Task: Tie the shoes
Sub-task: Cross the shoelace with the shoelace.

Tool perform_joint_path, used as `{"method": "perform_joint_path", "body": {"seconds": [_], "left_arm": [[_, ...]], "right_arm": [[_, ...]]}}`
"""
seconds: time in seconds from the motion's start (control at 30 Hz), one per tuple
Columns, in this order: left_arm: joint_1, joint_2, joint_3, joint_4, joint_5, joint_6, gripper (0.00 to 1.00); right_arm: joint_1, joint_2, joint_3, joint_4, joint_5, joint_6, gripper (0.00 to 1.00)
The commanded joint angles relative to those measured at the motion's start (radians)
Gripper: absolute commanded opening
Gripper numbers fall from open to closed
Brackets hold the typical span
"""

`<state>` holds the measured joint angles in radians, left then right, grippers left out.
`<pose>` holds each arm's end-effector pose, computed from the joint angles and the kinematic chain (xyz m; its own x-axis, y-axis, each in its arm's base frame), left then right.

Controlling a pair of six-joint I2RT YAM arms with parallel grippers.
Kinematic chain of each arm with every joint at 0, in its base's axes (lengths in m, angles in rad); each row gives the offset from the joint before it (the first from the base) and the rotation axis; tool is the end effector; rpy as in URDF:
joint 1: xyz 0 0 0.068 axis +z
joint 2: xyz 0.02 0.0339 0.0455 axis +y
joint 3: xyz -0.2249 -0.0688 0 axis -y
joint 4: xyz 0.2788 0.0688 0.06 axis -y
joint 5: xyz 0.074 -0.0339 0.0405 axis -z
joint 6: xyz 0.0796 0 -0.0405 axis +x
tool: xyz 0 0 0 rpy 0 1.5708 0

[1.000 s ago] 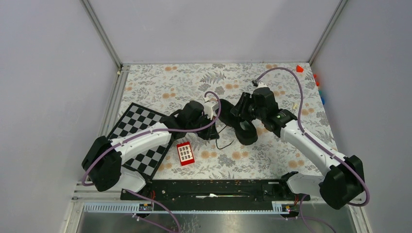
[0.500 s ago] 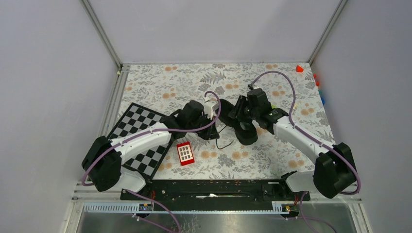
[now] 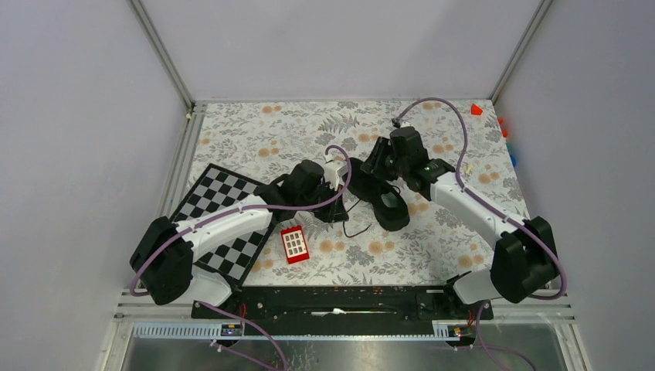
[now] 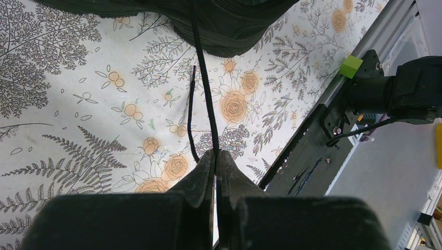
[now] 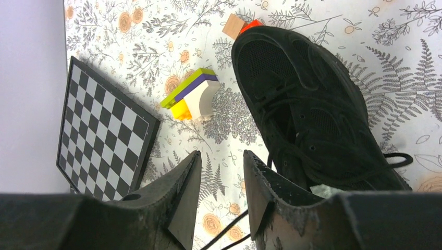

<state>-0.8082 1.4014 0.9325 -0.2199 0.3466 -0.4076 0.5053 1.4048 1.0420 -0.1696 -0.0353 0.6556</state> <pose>0.2380 -0.2883 0.1681 -0.7445 0.2395 -0.6232 0.6166 0.6046 -0.5043 0.3461 0.1947 0.2145 -0.6632 0.3294 -0.6720 -0.1338 0.8313 0.5395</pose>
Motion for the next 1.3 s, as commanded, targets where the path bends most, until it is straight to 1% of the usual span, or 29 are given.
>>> {"method": "perform_joint_path", "body": {"seconds": [0.0, 0.13, 0.5, 0.93, 1.27], "left_arm": [[-0.003, -0.018, 0.035, 0.029, -0.001, 0.015, 0.0], [-0.003, -0.032, 0.029, 0.029, -0.01, 0.016, 0.0], [-0.003, -0.034, 0.028, 0.021, -0.004, 0.02, 0.0], [-0.003, -0.04, 0.024, 0.019, -0.006, 0.018, 0.0], [-0.003, -0.045, 0.023, 0.019, -0.009, 0.017, 0.0]], "right_arm": [[-0.014, 0.072, 0.111, -0.012, 0.028, -0.034, 0.43], [-0.045, 0.12, 0.157, -0.039, -0.018, -0.055, 0.45], [-0.082, 0.161, 0.131, -0.053, -0.081, -0.048, 0.46], [-0.085, 0.158, 0.095, -0.047, -0.128, -0.048, 0.45], [-0.086, 0.121, 0.066, -0.047, -0.127, -0.054, 0.44]]}}
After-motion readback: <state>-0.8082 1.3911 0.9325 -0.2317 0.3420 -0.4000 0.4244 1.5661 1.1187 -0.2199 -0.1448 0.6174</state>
